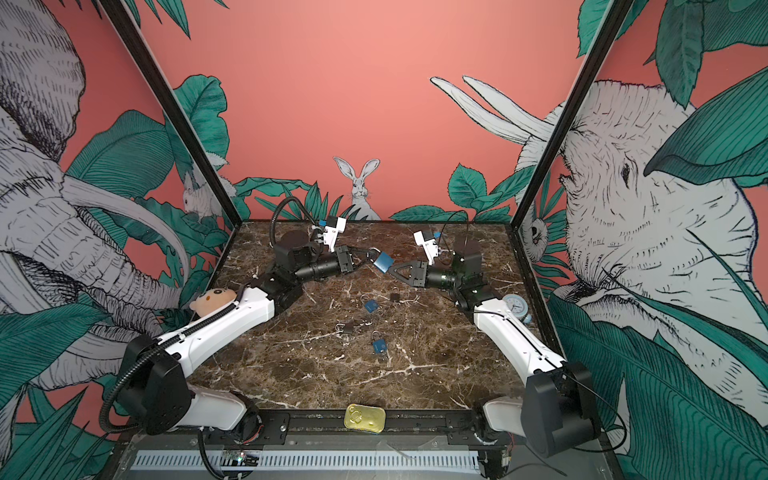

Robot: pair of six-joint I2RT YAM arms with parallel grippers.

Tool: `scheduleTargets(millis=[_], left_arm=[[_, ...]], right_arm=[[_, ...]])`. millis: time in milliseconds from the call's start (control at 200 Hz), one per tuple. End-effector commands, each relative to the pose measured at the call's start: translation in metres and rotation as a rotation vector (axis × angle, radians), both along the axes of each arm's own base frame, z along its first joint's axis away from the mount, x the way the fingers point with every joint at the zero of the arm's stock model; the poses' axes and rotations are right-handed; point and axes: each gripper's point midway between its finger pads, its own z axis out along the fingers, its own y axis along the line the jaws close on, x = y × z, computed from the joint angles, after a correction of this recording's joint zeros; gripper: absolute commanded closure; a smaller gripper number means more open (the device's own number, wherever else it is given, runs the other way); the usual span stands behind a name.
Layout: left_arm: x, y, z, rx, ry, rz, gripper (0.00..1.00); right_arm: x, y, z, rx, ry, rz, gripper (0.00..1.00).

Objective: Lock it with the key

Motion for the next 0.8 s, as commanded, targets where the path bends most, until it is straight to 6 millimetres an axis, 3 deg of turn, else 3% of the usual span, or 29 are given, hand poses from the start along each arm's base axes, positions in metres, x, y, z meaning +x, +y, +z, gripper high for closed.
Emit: scheduleTargets(millis=[0, 185, 410, 625, 795], left_arm=[[-0.003, 0.001, 0.038, -0.07, -0.089, -0.007, 1.0], [0.008, 0.009, 0.031, -0.066, -0.076, 0.072, 1.0], [0.014, 0.014, 0.029, -0.097, -0.07, 0.098, 1.0], [0.038, 0.046, 0.05, -0.262, -0.069, 0.176, 1.0], [0.044, 0.065, 0.064, -0.321, -0.082, 0.186, 1.0]], right_arm=[[0.0, 0.004, 0.018, 0.027, -0.066, 0.02, 0.86], [-0.002, 0.003, 0.019, 0.04, -0.064, 0.018, 1.0], [0.001, 0.004, 0.016, 0.065, -0.044, 0.008, 1.0], [0.001, 0.004, 0.008, 0.081, -0.013, 0.009, 1.0], [-0.001, 0.003, 0.009, 0.078, -0.011, 0.01, 1.0]])
